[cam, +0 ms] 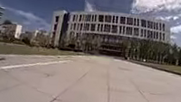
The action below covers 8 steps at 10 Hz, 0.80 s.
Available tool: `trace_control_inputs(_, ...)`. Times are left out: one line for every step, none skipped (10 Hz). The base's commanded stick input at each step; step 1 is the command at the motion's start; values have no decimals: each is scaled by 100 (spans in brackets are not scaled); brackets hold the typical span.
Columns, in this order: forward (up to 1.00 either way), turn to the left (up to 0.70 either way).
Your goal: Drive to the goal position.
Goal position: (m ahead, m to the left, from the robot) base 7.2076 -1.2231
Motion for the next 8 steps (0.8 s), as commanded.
trace_control_inputs(70,-1)
trace_control_inputs(70,-1)
trace_control_inputs(70,-1)
trace_control_inputs(70,-1)
trace_control_inputs(70,-1)
trace_control_inputs(70,-1)
trace_control_inputs(70,-1)
trace_control_inputs(70,-1)
